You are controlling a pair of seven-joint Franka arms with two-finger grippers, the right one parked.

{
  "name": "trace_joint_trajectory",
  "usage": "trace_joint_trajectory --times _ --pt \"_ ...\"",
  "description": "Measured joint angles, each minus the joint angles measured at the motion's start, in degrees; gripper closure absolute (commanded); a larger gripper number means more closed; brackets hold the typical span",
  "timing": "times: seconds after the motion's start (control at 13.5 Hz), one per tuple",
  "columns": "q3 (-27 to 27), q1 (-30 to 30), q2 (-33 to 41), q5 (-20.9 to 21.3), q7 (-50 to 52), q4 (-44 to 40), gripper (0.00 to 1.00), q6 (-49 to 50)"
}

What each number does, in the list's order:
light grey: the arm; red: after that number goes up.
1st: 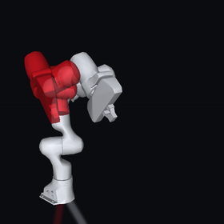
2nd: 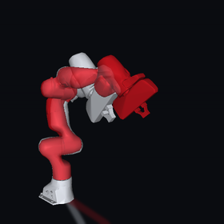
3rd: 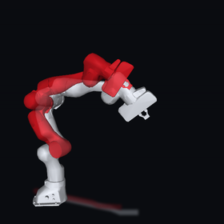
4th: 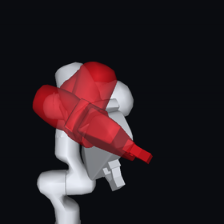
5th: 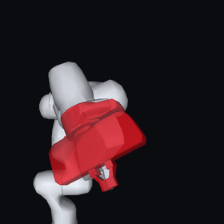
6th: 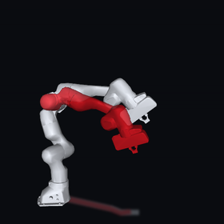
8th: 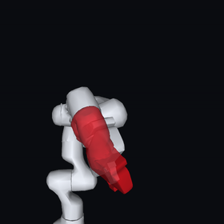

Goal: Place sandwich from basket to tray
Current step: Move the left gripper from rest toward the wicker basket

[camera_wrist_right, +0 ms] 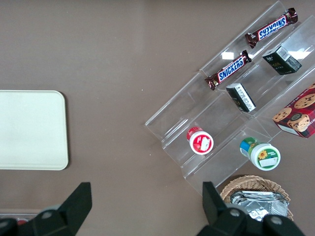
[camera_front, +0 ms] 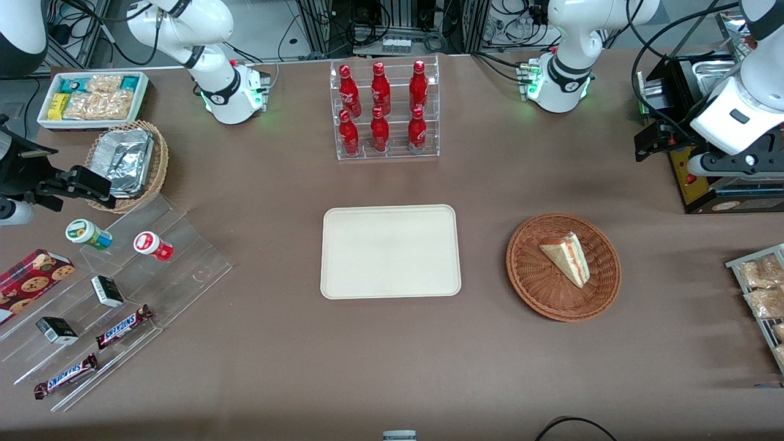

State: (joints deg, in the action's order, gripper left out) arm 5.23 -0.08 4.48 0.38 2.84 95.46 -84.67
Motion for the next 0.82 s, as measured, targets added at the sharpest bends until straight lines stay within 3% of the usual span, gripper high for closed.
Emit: trace_joint_trajectory --times 0.37,0.82 --pt "-1.25 -0.02 -0.12 0.21 0.0 0.77 0.0 -0.07" --pt "-2.77 -0.02 -0.21 0.25 0.45 11.16 0.0 -9.42"
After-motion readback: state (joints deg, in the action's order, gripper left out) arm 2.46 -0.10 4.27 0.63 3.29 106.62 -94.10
